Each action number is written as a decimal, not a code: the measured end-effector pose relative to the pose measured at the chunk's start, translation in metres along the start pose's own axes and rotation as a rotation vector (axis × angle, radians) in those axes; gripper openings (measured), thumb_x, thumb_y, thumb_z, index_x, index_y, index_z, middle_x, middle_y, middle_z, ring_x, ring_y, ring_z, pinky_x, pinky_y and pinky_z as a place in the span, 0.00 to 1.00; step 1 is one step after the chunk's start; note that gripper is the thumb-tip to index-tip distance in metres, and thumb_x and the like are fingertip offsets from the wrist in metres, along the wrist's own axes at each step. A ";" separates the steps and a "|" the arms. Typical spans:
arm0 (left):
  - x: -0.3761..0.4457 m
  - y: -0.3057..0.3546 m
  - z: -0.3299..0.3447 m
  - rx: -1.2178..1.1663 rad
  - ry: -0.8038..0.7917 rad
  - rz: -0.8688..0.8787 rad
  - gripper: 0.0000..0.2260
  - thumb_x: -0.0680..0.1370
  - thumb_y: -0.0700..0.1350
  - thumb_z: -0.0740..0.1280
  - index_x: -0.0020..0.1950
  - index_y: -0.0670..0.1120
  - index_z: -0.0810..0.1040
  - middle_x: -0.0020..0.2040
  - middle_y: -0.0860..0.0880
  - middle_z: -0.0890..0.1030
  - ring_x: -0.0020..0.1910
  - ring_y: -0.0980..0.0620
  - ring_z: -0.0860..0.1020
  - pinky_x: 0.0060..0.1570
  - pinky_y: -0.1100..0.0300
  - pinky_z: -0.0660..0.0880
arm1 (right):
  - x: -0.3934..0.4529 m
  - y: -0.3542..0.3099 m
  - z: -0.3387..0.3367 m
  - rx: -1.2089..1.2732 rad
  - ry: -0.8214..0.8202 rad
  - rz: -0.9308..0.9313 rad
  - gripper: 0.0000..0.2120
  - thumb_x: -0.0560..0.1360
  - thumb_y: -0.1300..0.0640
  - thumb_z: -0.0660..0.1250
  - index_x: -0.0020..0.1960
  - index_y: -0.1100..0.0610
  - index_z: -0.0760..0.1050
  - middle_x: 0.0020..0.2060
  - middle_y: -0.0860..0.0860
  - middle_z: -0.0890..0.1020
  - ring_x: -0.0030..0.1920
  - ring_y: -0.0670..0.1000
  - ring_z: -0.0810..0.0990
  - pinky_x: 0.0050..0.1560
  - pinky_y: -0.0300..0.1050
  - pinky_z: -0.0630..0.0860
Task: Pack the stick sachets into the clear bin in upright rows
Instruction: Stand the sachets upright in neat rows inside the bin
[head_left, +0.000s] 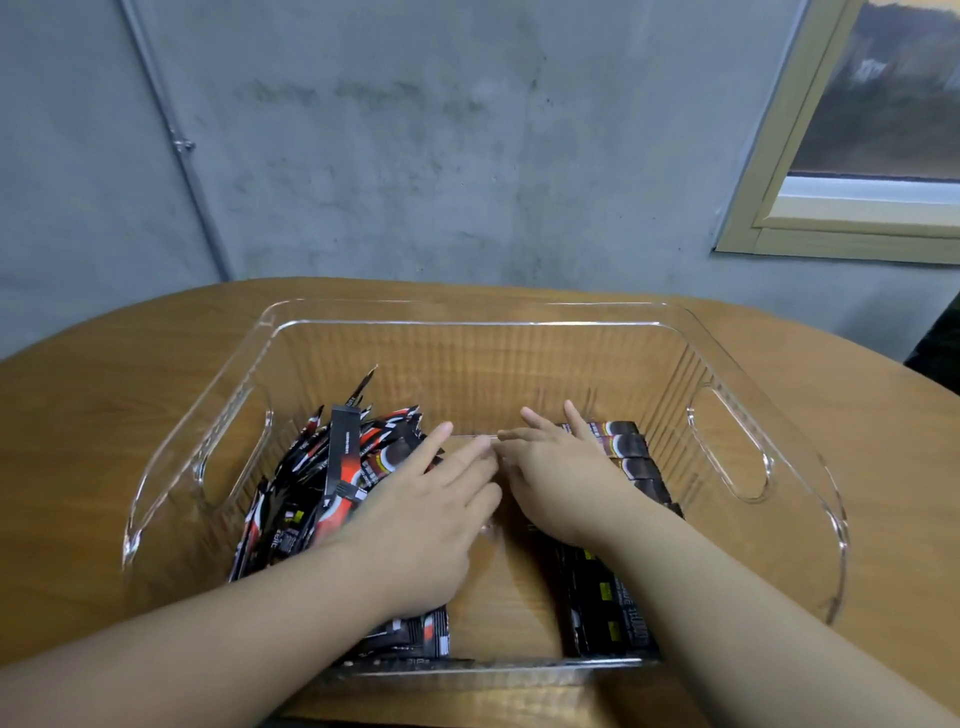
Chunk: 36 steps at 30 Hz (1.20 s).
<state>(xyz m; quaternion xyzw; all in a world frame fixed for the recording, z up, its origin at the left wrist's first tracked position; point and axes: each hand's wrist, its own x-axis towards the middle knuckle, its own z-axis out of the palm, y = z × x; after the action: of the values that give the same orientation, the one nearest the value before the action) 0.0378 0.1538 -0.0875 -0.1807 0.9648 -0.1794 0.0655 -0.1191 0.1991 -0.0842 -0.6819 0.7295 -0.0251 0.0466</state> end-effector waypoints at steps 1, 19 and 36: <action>0.000 -0.001 0.002 0.036 -0.032 -0.029 0.25 0.78 0.47 0.49 0.75 0.43 0.62 0.77 0.43 0.58 0.77 0.46 0.52 0.72 0.43 0.35 | -0.001 -0.001 0.001 -0.033 -0.026 -0.017 0.20 0.81 0.52 0.49 0.72 0.49 0.64 0.73 0.46 0.65 0.77 0.49 0.46 0.71 0.55 0.31; 0.010 0.002 -0.008 0.263 -0.462 -0.120 0.23 0.82 0.51 0.50 0.75 0.42 0.62 0.73 0.40 0.64 0.73 0.41 0.57 0.72 0.42 0.36 | -0.005 -0.013 0.002 -0.236 -0.193 0.033 0.30 0.81 0.42 0.49 0.77 0.57 0.53 0.77 0.50 0.54 0.77 0.51 0.44 0.67 0.60 0.25; 0.015 -0.014 -0.001 0.204 -0.237 -0.186 0.32 0.79 0.52 0.49 0.78 0.42 0.38 0.77 0.42 0.34 0.74 0.43 0.30 0.68 0.42 0.27 | -0.005 -0.021 0.003 -0.270 -0.151 0.053 0.27 0.81 0.46 0.46 0.75 0.61 0.57 0.76 0.55 0.57 0.77 0.53 0.46 0.68 0.58 0.27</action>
<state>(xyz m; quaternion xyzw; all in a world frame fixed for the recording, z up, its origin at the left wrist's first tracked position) 0.0279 0.1362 -0.0818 -0.2813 0.9063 -0.2591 0.1798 -0.0980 0.2025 -0.0853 -0.6625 0.7383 0.1260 0.0098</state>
